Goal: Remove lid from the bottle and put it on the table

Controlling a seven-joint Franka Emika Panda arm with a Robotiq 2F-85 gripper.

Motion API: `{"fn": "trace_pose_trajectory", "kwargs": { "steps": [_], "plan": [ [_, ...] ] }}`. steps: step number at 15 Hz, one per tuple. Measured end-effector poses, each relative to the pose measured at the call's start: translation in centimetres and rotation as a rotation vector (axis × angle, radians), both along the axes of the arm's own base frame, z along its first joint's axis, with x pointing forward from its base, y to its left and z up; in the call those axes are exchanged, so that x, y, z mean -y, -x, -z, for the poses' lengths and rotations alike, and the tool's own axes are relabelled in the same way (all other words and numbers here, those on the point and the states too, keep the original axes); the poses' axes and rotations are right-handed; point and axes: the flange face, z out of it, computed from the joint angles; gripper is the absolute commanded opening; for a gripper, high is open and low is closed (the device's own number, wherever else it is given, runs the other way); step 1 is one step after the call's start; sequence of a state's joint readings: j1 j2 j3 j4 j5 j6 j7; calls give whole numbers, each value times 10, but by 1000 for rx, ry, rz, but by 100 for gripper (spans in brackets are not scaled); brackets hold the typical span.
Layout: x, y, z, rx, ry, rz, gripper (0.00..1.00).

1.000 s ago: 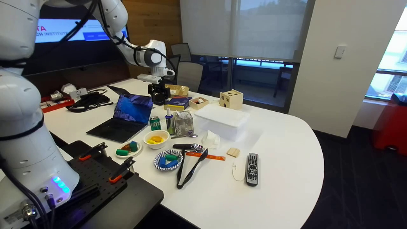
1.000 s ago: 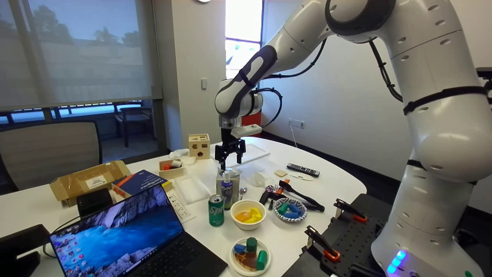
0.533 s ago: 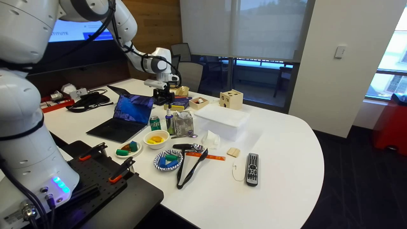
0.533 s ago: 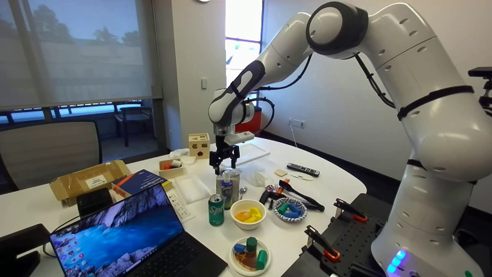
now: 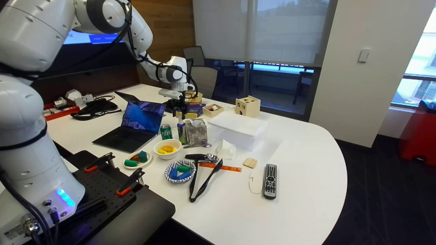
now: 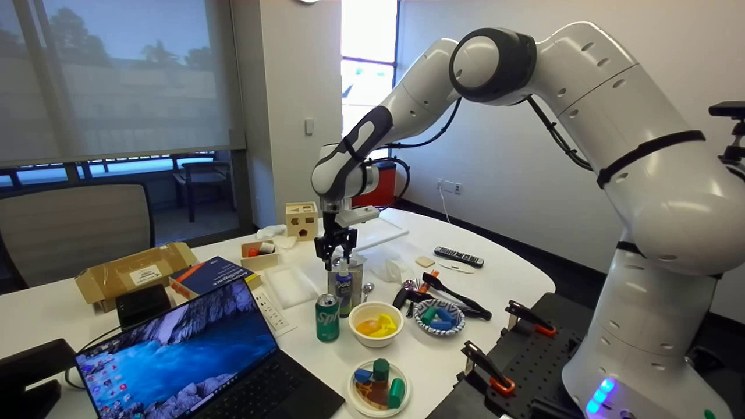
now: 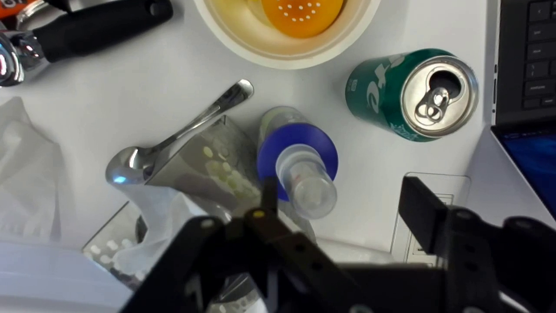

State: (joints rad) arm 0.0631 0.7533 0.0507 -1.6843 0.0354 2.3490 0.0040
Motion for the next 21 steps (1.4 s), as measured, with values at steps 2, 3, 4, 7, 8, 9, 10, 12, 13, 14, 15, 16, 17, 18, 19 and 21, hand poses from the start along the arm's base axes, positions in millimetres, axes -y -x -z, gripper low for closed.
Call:
{"fn": "trace_pose_trajectory", "kwargs": {
  "steps": [2, 3, 4, 7, 8, 9, 10, 12, 13, 14, 15, 16, 17, 18, 19, 21],
  "plan": [
    [1, -2, 1, 1, 1, 2, 27],
    [3, -3, 1, 3, 3, 4, 19],
    [6, -3, 0, 4, 6, 7, 12],
    [16, -5, -1, 8, 16, 19, 6],
    [19, -6, -2, 9, 18, 23, 6],
    [21, -6, -2, 10, 20, 26, 6],
    [22, -6, -2, 11, 21, 28, 6],
    [23, -7, -5, 13, 21, 30, 6],
    [23, -7, -7, 13, 21, 29, 6],
    [23, -7, -11, 14, 20, 28, 6],
    [21, -8, -15, 16, 19, 27, 6],
    [20, -9, -20, 19, 17, 25, 6],
    [19, -9, -26, 22, 16, 24, 6],
    [18, -10, -31, 23, 14, 22, 6],
    [17, -10, -37, 25, 12, 22, 6],
    [18, -10, -49, 26, 9, 25, 6]
  ]
}}
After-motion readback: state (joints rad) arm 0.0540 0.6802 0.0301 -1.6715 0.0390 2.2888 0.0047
